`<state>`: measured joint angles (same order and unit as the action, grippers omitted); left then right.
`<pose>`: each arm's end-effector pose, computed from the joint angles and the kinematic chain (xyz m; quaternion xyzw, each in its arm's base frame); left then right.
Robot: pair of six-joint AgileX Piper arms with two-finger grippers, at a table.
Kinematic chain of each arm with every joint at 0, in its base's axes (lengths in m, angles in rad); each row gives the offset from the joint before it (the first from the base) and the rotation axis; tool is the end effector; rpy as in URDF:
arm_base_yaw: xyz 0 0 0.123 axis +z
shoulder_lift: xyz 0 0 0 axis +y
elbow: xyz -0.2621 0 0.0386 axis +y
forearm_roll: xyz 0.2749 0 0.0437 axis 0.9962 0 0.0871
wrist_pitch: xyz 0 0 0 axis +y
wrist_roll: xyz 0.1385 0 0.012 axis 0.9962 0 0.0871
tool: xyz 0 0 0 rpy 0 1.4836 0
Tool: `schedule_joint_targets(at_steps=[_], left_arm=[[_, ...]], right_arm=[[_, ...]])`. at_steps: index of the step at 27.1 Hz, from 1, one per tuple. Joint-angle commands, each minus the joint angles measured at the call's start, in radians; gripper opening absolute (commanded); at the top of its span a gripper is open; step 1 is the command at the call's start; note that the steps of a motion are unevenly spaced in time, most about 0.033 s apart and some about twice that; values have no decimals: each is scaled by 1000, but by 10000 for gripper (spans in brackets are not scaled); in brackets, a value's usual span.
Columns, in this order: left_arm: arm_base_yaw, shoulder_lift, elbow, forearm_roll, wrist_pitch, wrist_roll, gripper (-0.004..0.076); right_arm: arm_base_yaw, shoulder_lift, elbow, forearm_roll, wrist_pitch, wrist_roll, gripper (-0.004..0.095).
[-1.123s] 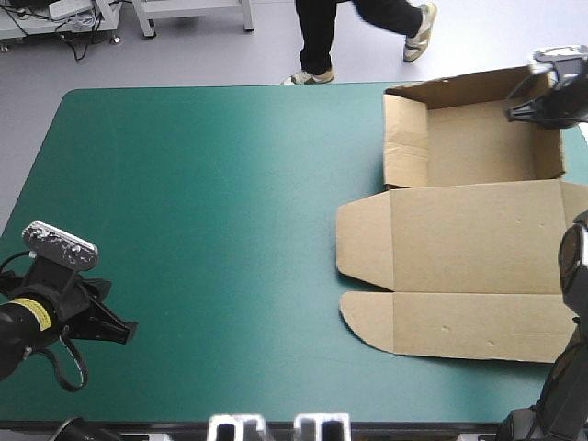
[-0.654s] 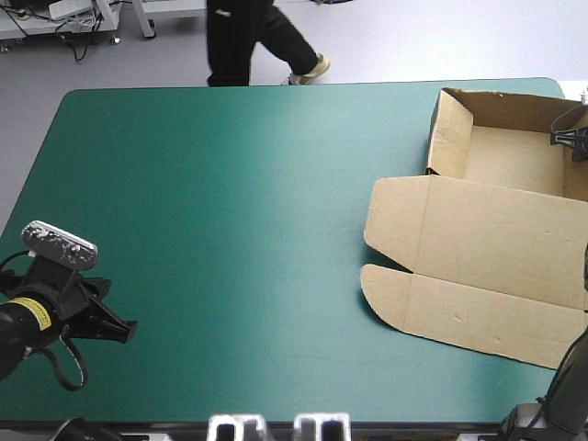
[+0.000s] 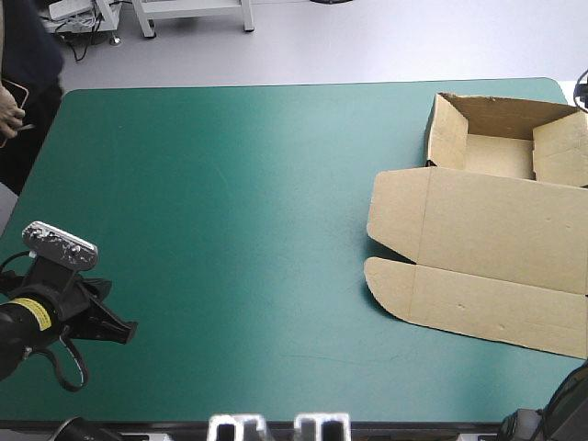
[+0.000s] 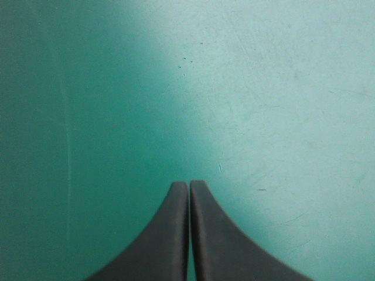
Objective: Fold the box
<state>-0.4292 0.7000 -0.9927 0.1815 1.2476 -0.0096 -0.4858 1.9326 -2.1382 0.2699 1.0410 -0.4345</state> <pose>0.1590 -0.0466 0.3384 0.1922 0.9150 0.0138 0.3544 0.4479 -0.2003 0.3629 0.0392 0.9076 -0.0562 0.4143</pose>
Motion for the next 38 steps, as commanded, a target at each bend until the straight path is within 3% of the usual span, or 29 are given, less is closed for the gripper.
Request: schedule_joint_targets(at_steps=[1,3,5,6,12,19,31,38], left_arm=[[-6,1,-23,9,-46,-5,-5],[-6,1,-23,16,-46,-17,-6],[-6,1,-23,16,-42,-34,-6],[-6,1,-23,14,-40,-34,-6],[-6,1,-23,10,-40,-34,-7],[-6,1,-23,-14,-15,-34,-8],[-6,1,-23,-30,45,-30,-8],[-6,0,47,-96,45,-25,-8]], right_arm=[[-6,-180,-33,232,77,-84,665],[-4,-245,-29,427,218,-140,417],[63,-380,47,449,216,-147,81],[102,-424,81,445,216,-163,-21],[392,-642,314,289,216,-170,-24],[670,-844,650,77,216,-57,-24],[707,-1216,1176,-96,133,110,-24],[707,-1320,1237,-105,158,107,-24]])
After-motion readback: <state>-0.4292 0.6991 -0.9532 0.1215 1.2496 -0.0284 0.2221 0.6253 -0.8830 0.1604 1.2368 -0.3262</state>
